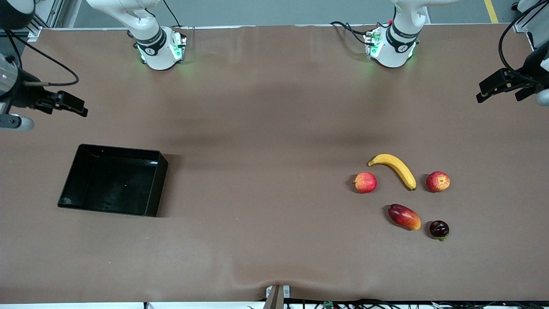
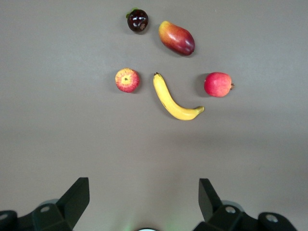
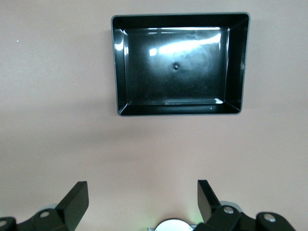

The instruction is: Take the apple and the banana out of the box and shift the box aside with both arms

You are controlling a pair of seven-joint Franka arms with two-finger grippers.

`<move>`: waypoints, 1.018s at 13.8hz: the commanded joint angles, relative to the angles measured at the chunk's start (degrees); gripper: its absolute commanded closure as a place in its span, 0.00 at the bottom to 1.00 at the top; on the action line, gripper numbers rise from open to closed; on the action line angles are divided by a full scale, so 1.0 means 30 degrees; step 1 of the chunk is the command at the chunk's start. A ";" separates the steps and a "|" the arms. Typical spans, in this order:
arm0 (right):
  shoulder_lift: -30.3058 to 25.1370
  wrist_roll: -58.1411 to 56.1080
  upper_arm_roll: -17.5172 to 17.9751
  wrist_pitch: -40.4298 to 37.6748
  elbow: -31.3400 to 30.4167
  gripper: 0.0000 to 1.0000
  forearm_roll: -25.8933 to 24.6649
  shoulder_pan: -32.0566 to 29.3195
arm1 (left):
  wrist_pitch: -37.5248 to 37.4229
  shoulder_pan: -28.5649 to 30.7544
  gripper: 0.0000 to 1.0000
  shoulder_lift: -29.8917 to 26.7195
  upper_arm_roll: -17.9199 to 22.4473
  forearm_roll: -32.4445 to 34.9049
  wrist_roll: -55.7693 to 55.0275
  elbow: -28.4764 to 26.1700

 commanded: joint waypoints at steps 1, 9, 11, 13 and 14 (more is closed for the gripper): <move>0.0027 0.1150 -0.0001 -0.1283 0.1481 0.00 0.0504 -0.0497 | -0.0490 -0.0013 0.00 -0.0287 -0.1182 0.0338 -0.1768 -0.0219; -0.0324 0.0080 0.0993 -0.0384 0.1370 0.00 0.0068 -0.1638 | -0.0491 0.0134 0.00 0.0240 -0.1333 0.0748 -0.1836 0.0894; -0.0325 -0.0336 0.1550 -0.0145 0.1280 0.00 0.0066 -0.2283 | -0.0520 0.0046 0.00 0.0270 -0.1333 0.0778 -0.1836 0.0895; -0.0383 -0.0337 0.1670 -0.0174 0.1280 0.00 0.0037 -0.2110 | -0.0520 0.0046 0.00 0.0270 -0.1334 0.0778 -0.1836 0.0895; -0.0412 -0.0337 0.1670 -0.0232 0.1280 0.00 0.0036 -0.2051 | -0.0549 0.0046 0.00 0.0270 -0.1333 0.0778 -0.1836 0.0895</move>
